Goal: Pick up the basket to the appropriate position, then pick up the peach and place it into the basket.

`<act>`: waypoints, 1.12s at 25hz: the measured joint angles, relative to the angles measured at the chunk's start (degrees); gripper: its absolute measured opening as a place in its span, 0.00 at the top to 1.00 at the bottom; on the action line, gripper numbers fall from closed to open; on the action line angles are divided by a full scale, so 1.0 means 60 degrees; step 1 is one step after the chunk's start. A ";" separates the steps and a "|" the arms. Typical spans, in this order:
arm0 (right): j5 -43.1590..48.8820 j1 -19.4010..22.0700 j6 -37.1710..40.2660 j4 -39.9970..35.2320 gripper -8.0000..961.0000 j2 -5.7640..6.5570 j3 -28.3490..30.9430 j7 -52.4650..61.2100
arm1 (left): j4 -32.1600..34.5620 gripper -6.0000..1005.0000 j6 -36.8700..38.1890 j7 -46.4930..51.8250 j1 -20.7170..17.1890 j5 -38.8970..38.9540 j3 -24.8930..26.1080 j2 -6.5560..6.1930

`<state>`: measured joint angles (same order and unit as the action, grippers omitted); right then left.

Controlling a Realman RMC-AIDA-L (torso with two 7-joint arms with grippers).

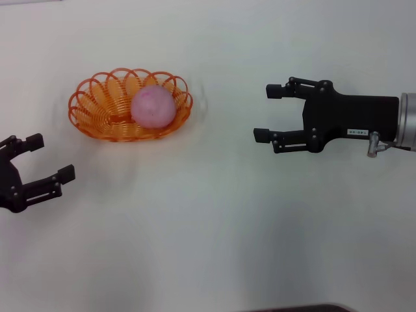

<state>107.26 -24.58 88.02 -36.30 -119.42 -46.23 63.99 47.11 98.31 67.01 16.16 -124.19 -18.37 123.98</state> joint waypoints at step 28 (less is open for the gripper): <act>0.0009 0.0090 0.0712 0.0259 0.05 0.0635 0.0187 0.0362 | 0.0001 0.10 0.0020 0.0023 -0.0051 0.0015 0.0177 -0.0010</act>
<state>107.31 -24.04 92.29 -34.74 -115.62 -45.10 66.16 47.11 98.43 67.15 15.86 -124.09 -17.31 123.92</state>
